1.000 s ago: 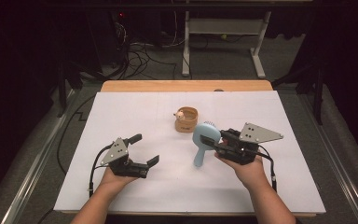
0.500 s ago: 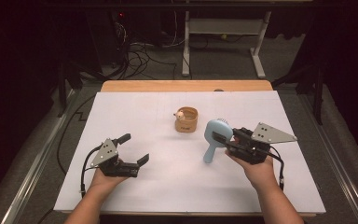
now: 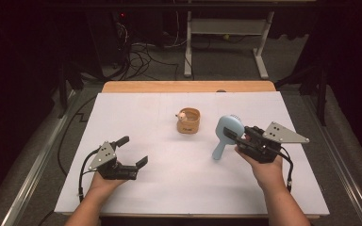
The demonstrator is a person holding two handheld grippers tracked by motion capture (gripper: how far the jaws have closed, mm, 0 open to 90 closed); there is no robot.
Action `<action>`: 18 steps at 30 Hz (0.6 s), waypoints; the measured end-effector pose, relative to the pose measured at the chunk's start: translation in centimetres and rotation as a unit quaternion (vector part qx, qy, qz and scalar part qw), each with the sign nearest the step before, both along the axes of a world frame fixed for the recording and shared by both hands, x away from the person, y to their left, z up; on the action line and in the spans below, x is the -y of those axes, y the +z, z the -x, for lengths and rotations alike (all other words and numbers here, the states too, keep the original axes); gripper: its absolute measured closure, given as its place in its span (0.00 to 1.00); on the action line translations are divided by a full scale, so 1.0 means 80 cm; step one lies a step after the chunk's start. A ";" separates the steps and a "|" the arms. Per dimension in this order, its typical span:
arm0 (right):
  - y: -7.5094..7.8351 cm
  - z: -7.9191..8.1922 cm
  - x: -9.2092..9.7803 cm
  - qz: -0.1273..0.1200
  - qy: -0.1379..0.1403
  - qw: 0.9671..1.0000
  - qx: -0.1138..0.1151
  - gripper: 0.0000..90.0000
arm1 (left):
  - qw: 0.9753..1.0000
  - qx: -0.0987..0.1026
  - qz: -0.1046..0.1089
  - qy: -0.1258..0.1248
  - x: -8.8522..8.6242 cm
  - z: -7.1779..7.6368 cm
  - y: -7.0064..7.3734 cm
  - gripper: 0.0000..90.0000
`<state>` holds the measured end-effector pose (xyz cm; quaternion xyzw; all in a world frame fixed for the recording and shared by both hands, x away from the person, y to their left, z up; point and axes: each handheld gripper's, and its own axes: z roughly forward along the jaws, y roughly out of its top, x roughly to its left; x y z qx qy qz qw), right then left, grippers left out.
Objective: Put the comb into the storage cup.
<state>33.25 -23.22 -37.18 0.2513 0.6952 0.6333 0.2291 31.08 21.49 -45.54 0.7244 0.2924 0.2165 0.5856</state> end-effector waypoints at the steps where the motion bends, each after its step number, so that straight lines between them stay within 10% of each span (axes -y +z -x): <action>1: 0.000 -0.001 -0.001 -0.002 -0.006 1.000 0.001 0.74 | 1.000 0.000 0.000 0.000 0.000 0.000 -0.001 0.00; 18: 0.013 -0.026 -0.025 -0.019 -0.027 0.999 0.001 0.73 | 1.000 0.001 0.008 -0.007 -0.002 0.002 -0.003 0.00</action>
